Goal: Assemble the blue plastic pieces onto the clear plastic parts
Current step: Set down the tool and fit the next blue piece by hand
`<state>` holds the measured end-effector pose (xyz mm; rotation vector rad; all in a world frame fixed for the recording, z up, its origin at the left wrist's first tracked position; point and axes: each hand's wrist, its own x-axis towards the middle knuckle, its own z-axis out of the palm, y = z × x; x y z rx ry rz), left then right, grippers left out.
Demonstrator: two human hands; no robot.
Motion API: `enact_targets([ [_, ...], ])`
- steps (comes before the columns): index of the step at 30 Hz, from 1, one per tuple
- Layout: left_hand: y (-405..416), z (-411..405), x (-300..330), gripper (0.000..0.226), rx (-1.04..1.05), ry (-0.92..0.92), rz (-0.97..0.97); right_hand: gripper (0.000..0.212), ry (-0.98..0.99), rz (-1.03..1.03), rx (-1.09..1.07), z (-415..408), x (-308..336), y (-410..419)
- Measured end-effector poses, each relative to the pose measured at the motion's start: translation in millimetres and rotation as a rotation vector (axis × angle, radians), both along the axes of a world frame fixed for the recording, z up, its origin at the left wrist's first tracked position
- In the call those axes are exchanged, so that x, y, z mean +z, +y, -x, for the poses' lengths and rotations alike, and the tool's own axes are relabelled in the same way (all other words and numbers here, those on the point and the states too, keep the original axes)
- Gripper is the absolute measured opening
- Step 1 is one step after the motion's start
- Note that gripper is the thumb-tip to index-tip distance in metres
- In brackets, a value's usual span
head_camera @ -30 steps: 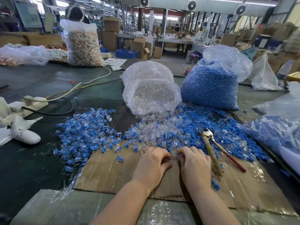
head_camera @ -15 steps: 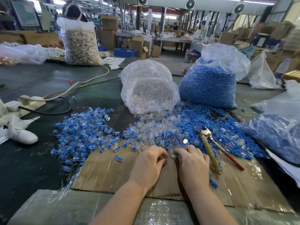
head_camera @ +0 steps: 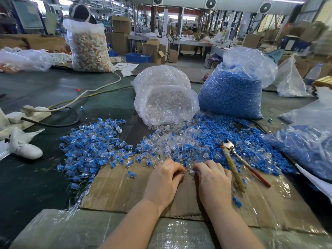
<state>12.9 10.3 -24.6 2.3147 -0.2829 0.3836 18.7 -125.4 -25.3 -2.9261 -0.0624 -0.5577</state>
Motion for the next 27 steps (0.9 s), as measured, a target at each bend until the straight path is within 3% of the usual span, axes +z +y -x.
enact_targets([
  [5, 0.6, 1.2, 0.9, 0.023, -0.007, -0.005, -0.008, 0.015, -0.027, -0.081, 0.003, 2.7, 3.2, 1.3],
  [14, 0.0, 0.5, -1.3, 0.009, 0.030, 0.043, 0.085, 0.020, -0.225, -0.205, 0.112, 5.3, 0.1, -0.5],
  [27, 1.9, 1.3, 1.8, 0.013, 0.059, 0.080, 0.148, 0.022, -0.232, -0.437, 0.290, 5.4, 1.2, -7.3],
])
